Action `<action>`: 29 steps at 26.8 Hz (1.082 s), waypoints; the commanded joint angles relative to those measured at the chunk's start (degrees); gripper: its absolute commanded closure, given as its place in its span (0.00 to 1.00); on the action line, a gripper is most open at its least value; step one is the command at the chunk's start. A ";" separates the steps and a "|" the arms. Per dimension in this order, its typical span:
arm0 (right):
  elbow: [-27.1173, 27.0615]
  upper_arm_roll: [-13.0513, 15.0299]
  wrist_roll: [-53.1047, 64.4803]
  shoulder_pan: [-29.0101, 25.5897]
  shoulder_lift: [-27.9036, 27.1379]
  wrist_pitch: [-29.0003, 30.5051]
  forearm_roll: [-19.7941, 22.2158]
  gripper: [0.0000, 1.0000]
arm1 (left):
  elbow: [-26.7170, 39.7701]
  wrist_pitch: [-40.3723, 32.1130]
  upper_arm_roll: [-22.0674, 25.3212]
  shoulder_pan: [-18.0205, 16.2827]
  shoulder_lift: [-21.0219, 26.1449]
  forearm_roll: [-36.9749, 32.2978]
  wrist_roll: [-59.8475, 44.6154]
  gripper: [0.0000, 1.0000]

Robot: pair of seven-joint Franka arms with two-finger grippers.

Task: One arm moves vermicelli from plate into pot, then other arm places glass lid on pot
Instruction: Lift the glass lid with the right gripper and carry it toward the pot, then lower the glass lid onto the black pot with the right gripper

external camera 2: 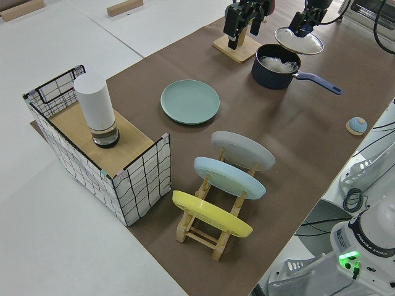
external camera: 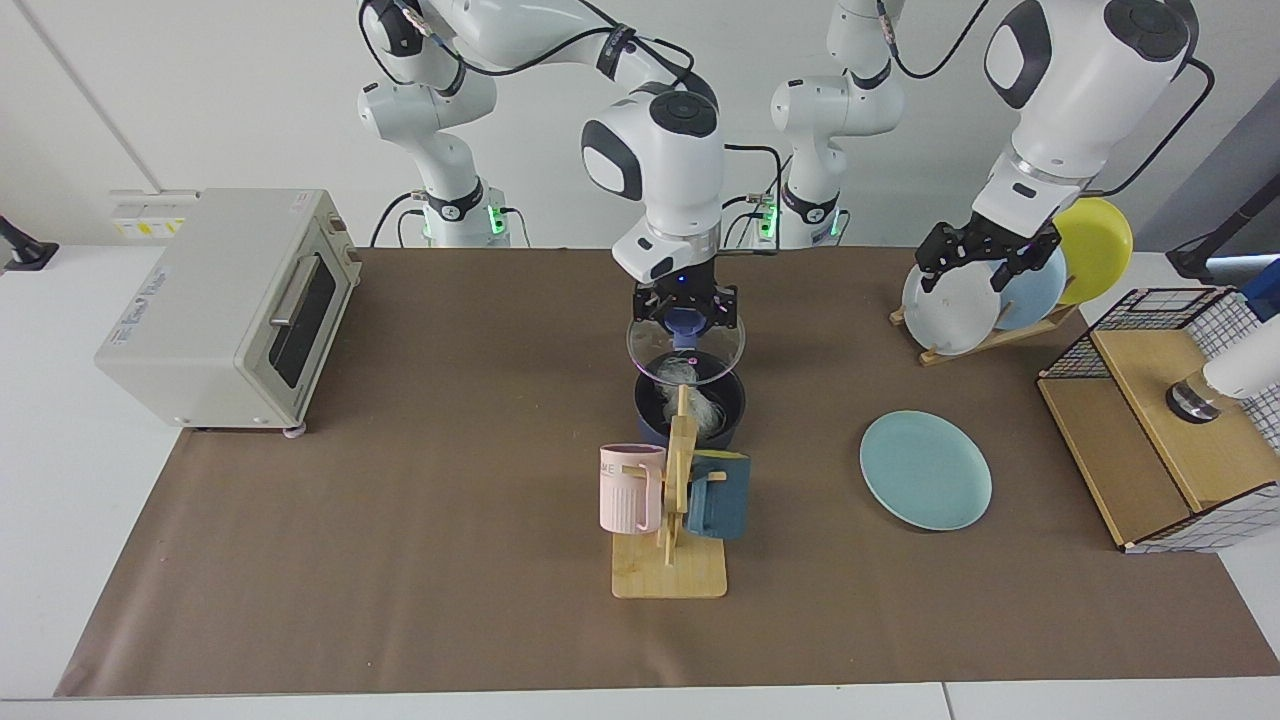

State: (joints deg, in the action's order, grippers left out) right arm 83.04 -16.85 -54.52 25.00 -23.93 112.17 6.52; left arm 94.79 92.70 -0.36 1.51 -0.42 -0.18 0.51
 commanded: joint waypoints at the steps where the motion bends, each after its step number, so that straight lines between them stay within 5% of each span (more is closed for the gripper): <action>1: -7.81 0.15 -1.91 0.84 -6.30 -2.40 3.23 1.00 | 0.31 0.11 -0.25 -0.28 -0.72 -1.13 0.37 0.00; 12: -9.83 0.59 -1.12 1.28 -10.70 -0.73 8.33 1.00 | 0.31 0.11 -0.25 -0.28 -0.72 -1.13 0.37 0.00; 29: -8.52 0.68 -2.08 1.46 -12.37 3.58 8.95 1.00 | 0.31 0.11 -0.25 -0.19 -0.72 -1.13 0.37 0.00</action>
State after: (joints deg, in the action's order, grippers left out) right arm 75.11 -15.96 -54.73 26.22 -35.26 113.82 13.87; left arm 94.79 92.71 -0.37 1.51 -0.47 -0.19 0.51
